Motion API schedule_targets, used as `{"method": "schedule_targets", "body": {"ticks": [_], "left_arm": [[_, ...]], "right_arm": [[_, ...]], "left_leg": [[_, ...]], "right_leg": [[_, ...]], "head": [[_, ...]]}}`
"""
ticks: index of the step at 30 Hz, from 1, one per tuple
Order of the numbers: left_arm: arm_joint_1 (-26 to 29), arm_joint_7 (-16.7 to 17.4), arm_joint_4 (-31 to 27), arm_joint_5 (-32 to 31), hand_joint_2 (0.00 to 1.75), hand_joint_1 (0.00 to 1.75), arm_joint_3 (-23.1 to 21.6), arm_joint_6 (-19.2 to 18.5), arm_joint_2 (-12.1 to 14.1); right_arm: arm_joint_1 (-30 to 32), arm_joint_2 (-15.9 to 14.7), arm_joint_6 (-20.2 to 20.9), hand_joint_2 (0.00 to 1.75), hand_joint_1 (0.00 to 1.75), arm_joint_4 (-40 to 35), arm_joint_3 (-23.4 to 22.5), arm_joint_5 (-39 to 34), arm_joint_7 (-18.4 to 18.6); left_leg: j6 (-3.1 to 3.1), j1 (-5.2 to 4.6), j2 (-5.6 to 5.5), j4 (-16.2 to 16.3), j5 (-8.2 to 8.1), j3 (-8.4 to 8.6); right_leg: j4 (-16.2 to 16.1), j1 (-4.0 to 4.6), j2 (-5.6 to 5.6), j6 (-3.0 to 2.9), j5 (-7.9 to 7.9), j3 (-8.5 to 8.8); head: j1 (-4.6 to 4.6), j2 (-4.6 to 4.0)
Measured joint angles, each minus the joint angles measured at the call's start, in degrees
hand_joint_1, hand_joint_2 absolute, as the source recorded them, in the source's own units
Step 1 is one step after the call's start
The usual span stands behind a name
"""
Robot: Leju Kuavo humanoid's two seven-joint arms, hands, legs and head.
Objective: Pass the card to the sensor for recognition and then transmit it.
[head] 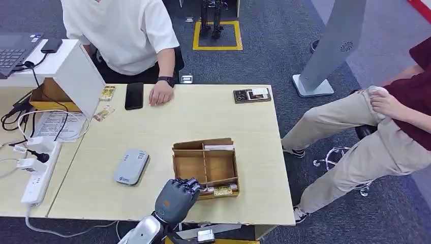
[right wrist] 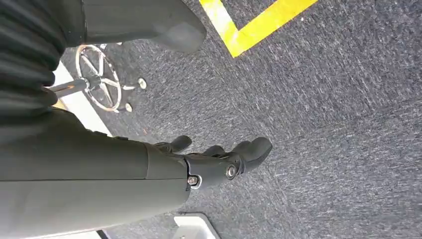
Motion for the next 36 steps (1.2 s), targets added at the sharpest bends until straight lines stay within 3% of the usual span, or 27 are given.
{"method": "schedule_targets", "body": {"ticks": [6,12,19,21,27,30,36], "left_arm": [[0.09,-0.66,-0.02,0.59,1.75,1.75,0.11,0.0,-0.22],[1.37,-5.21,-2.41,3.67,1.75,1.75,2.95,0.0,-2.43],[2.07,-16.01,-7.32,14.81,1.75,1.75,11.34,-0.02,-9.26],[2.01,-16.96,-8.26,17.44,1.75,1.75,13.14,-0.04,-10.92],[1.9,-17.31,-9.49,18.4,1.75,1.75,15.8,-0.07,-12.83],[1.87,-17.53,-9.81,23.95,1.75,1.75,16.44,-0.07,-13.07],[-1.92,-9.13,-9.7,39.26,1.75,1.75,16.44,-0.15,-13.27]], "right_arm": [[0.01,0.0,-0.07,1.75,0.0,0.0,0.0,0.0,0.0],[0.05,0.0,-0.31,1.75,0.0,0.0,0.0,-0.11,0.02],[0.05,0.02,-1.0,1.75,0.0,0.0,0.0,-0.41,0.22],[0.07,0.02,-1.14,1.75,0.0,0.0,0.0,-0.46,0.31],[0.08,0.02,-1.2,1.75,0.0,0.0,0.0,-0.46,0.31],[0.07,0.02,-1.53,1.75,0.0,0.0,0.0,-0.5,0.46],[0.08,0.11,-2.32,1.75,0.0,0.0,0.0,-0.39,0.85]], "left_leg": [[0.0,0.0,0.0,0.0,0.0,-0.01],[0.0,-0.01,-0.01,0.0,0.0,-0.01],[0.01,-0.01,-0.01,0.01,0.0,-0.01],[0.01,-0.01,-0.01,0.01,0.0,-0.01],[0.0,0.0,0.0,0.01,0.0,0.01],[0.0,0.0,0.0,0.01,0.0,0.01],[0.05,0.0,-0.01,0.01,0.05,0.0]], "right_leg": [[0.0,0.0,0.0,0.0,0.0,0.0],[0.0,-0.01,-0.01,0.0,0.0,0.0],[0.0,-0.01,-0.02,0.0,0.0,0.0],[0.0,-0.01,-0.02,0.0,0.01,0.0],[0.0,0.0,-0.01,0.0,0.0,0.0],[0.0,0.0,-0.01,0.0,0.0,-0.02],[0.0,0.0,-0.02,0.01,0.02,-0.01]], "head": [[0.0,0.0],[0.02,0.0],[0.0,0.0],[0.02,0.0],[0.0,0.0],[0.0,0.0],[0.0,0.0]]}}
